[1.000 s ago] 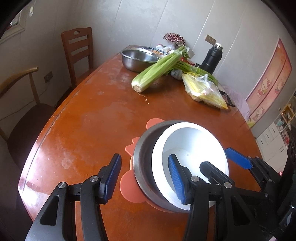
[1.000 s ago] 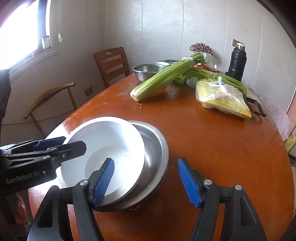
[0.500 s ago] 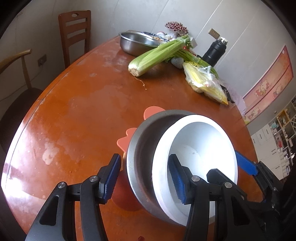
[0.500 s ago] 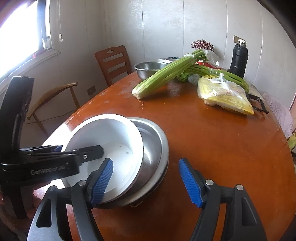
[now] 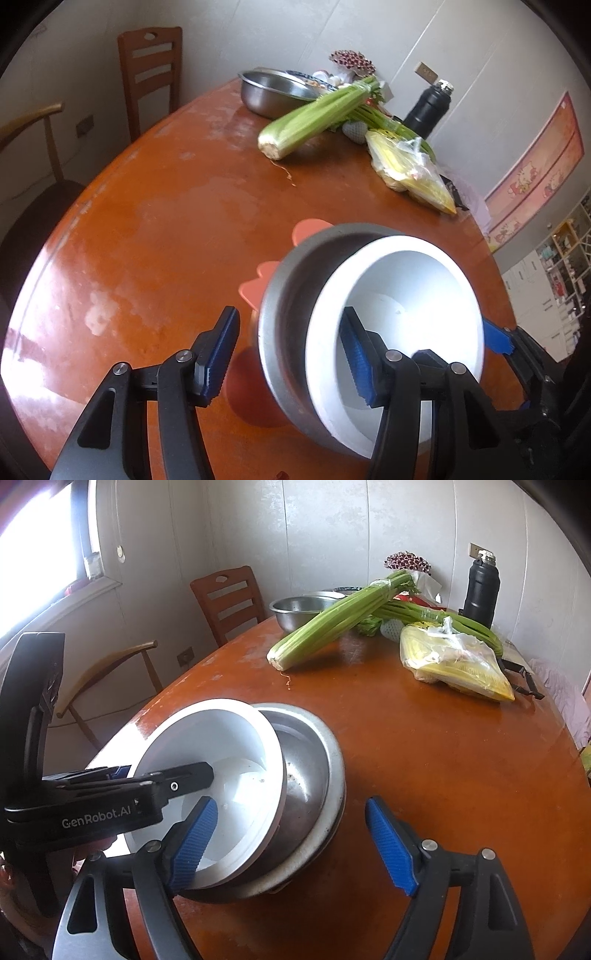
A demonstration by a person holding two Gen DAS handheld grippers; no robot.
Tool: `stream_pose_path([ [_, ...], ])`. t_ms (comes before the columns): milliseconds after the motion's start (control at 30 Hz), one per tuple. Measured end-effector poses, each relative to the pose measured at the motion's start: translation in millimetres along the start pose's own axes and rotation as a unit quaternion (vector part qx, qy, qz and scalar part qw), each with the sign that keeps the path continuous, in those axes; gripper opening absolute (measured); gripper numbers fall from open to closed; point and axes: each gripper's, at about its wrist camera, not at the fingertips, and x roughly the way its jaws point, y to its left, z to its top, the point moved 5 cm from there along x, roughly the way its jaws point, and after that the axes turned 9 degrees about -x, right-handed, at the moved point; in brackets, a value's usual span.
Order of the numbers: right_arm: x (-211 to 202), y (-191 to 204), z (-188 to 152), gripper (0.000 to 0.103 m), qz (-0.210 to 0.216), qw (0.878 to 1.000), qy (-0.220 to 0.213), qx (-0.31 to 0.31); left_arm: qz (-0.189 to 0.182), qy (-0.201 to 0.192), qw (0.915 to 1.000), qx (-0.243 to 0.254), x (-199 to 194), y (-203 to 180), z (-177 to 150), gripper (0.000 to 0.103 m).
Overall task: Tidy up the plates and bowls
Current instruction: 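Carry the bowl stack over the steel pan on the terracotta plate, then lower the bowl stack onto the steel pan and open the left gripper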
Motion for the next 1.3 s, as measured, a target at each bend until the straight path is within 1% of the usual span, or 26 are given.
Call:
stream_pose_path([
  [133, 0.6, 0.7, 0.2, 0.082, 0.005, 1.000, -0.001, 0.002, -0.018, 0.012, 0.9997, -0.007, 5.6, -1.1, 0.5, 0.058],
  [233, 1.0, 1.3, 0.4, 0.082, 0.005, 1.000, -0.001, 0.001, -0.022, 0.019, 0.9996, -0.005, 10.4, -5.4, -0.4, 0.059],
  [400, 0.6, 1.9, -0.1, 0.082, 0.007, 1.000, 0.002, -0.001, -0.016, 0.018, 0.9997, 0.003, 11.3, -9.8, -2.9, 0.061],
  [633, -1.6, -1.8, -2.8, 0.082, -0.003, 1.000, 0.005, -0.005, -0.022, 0.025, 0.9994, 0.006, 13.7, -17.2, -7.9, 0.061],
  [767, -3.0, -8.8, -7.3, 0.082, 0.003, 1.000, 0.005, 0.005, -0.020, 0.026, 0.9994, 0.013, 15.5, -24.9, -10.7, 0.062],
  [1300, -13.6, -34.3, -21.1, 0.082, 0.003, 1.000, 0.004, 0.013, -0.021, 0.037, 0.9987, 0.027, 22.7, -49.1, -21.8, 0.062],
])
